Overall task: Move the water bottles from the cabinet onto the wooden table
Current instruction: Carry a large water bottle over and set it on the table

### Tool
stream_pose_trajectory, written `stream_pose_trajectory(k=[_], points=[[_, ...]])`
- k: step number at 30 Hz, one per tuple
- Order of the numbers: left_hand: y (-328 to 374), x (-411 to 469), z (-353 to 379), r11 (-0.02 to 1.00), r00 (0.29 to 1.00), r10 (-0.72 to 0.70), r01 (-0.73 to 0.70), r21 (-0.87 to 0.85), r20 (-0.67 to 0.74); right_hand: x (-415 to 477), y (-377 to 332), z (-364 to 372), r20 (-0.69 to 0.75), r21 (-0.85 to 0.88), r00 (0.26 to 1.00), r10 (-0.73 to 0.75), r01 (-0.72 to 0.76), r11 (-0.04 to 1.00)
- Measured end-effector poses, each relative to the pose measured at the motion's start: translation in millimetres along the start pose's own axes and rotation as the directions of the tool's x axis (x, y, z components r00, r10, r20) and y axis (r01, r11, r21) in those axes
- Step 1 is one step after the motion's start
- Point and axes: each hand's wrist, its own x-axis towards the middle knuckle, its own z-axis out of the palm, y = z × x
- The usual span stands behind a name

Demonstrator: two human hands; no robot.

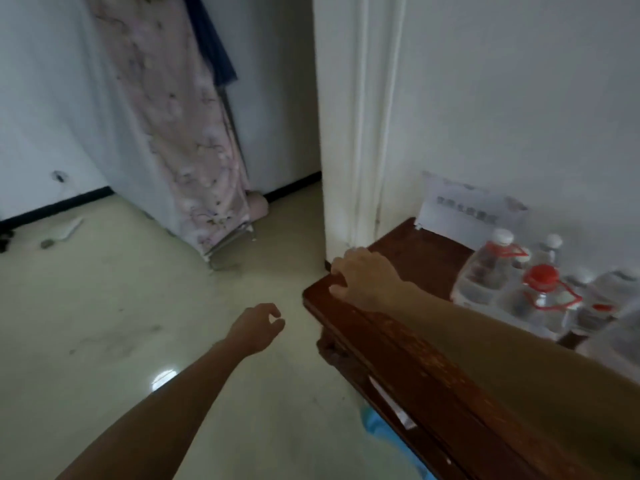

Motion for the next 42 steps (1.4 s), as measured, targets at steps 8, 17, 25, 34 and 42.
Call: stream_pose_trajectory(k=[8, 17, 25, 34, 42], points=[[-229, -105, -113, 0.949, 0.953, -0.229, 0.264, 0.174, -0.199, 105, -249, 54, 0.143, 0.001, 0.935, -0.326, 0.329, 0.944], [-429, -253, -167, 0.744, 0.784, -0.562, 0.619, 0.252, -0.264, 159, -523, 104, 0.264, -0.006, 0.673, -0.691, 0.717, 0.697], [-565, -337, -172, 0.56, 0.591, -0.784, 0.806, 0.191, -0.193, 212, -711, 159, 0.364, -0.06, 0.426, -0.829, 0.898, 0.435], [-717, -382, -193, 0.302, 0.302, -0.953, 0.953, 0.001, -0.038, 289, -925, 205, 0.419, -0.043, 0.161, -0.893, 0.986, 0.158], [-817, -449, -197, 0.08, 0.104, -0.99, 0.973, -0.217, 0.099, 306, -1107, 242, 0.527, -0.035, -0.017, -0.85, 0.999, -0.041]])
